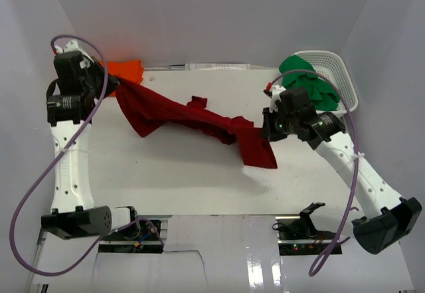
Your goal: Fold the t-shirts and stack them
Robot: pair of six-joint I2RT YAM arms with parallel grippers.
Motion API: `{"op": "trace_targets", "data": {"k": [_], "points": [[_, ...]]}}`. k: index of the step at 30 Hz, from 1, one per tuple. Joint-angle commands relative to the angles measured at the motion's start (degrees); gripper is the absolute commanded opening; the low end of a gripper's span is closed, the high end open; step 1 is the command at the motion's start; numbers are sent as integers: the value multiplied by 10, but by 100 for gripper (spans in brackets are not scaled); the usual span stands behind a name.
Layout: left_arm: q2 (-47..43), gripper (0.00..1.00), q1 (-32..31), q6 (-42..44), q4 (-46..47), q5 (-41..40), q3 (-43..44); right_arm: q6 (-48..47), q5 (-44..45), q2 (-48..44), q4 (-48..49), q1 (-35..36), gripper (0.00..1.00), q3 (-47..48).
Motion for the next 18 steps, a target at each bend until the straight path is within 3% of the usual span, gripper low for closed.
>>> {"op": "trace_targets", "data": {"k": [1,4,7,9,11,14,18], "points": [[62,0,2,4,-5,-1,132,-23,-33,48,49,0,8,130],[71,0,2,-1,27,-4,200,-41,-96,58,122,4,8,198],[75,0,2,4,32,-36,289,-48,-161,109,133,5,8,288],[77,0,2,10,16,-106,343,-53,-238,147,118,13,8,396],[66,0,2,13,12,-169,389,-40,-271,171,137,32,8,426],[0,0,2,32,88,-222,340,-55,-292,175,161,45,8,463],[-85,0,2,59,204,-248,258,-82,-193,121,199,43,8,497]]}}
